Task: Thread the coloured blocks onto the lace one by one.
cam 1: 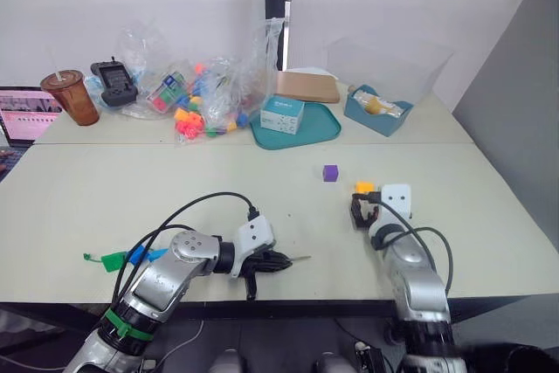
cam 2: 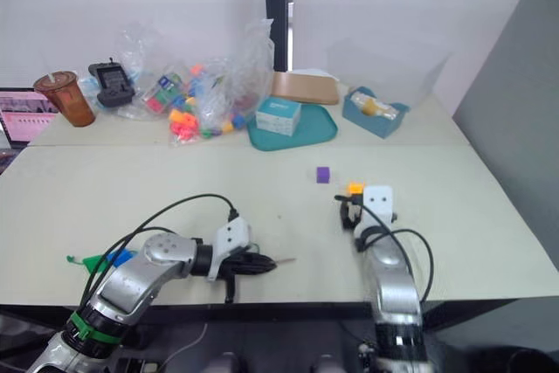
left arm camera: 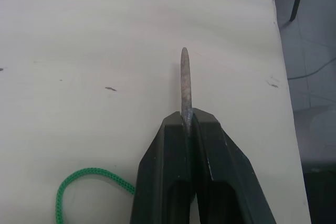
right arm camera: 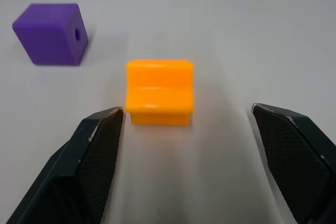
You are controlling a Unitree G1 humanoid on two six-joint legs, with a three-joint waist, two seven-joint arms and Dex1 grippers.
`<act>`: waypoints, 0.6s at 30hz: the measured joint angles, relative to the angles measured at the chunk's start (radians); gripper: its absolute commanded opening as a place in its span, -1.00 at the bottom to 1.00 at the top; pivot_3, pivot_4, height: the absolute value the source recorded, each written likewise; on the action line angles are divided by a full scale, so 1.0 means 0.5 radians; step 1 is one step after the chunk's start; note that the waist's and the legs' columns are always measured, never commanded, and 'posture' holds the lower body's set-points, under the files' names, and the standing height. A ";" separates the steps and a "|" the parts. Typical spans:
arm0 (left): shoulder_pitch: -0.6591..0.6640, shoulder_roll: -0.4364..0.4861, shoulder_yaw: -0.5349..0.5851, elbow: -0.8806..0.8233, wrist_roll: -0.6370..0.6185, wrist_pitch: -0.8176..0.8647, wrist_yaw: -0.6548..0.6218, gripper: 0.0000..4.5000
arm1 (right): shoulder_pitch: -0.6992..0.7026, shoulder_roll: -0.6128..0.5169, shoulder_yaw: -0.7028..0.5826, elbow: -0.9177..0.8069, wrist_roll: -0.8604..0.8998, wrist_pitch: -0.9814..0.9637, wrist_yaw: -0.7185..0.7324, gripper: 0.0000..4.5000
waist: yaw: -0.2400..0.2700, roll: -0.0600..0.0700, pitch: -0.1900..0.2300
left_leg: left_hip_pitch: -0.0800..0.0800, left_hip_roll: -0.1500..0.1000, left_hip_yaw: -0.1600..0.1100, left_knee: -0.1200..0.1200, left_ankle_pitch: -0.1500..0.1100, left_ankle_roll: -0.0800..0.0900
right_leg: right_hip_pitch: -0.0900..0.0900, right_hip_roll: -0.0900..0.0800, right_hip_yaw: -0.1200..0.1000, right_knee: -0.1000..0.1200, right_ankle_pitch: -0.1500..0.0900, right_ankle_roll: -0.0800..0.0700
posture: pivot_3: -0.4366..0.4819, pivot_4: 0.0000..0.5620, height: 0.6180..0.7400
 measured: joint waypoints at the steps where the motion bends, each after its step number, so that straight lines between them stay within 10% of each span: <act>1: 0.000 -0.002 0.000 -0.001 -0.001 0.001 0.005 -1.00 | -0.039 0.002 -0.003 0.071 0.013 -0.048 -0.005 0.83 | -0.002 0.000 0.000 | 0.000 0.000 0.000 -0.001 0.000 0.000 | 0.000 0.000 0.000 0.000 0.000 0.000 | -0.05 -0.47 1.00; 5: 0.002 -0.001 0.000 -0.002 -0.001 0.006 0.021 -1.00 | -0.153 0.011 -0.006 0.278 0.020 -0.191 -0.013 0.73 | -0.008 0.000 0.000 | 0.001 0.000 0.000 -0.001 0.001 -0.001 | 0.000 0.000 0.000 0.001 0.000 0.000 | -0.05 -0.47 1.00; 13: 0.001 -0.001 0.000 -0.003 -0.002 0.028 0.035 -1.00 | -0.163 0.038 0.006 0.332 0.019 -0.287 -0.042 -0.45 | -0.013 0.001 0.000 | 0.002 0.001 0.000 -0.002 0.001 -0.001 | 0.000 0.000 0.000 0.002 0.000 0.000 | -0.05 -0.47 1.00; 18: 0.001 -0.002 0.000 -0.003 -0.003 0.028 0.033 -1.00 | -0.064 0.086 0.053 0.197 0.018 -0.279 -0.051 -0.47 | -0.012 0.001 0.000 | 0.001 0.000 0.000 -0.003 0.001 -0.001 | 0.000 0.000 0.001 0.001 0.000 0.000 | -0.05 -0.47 1.00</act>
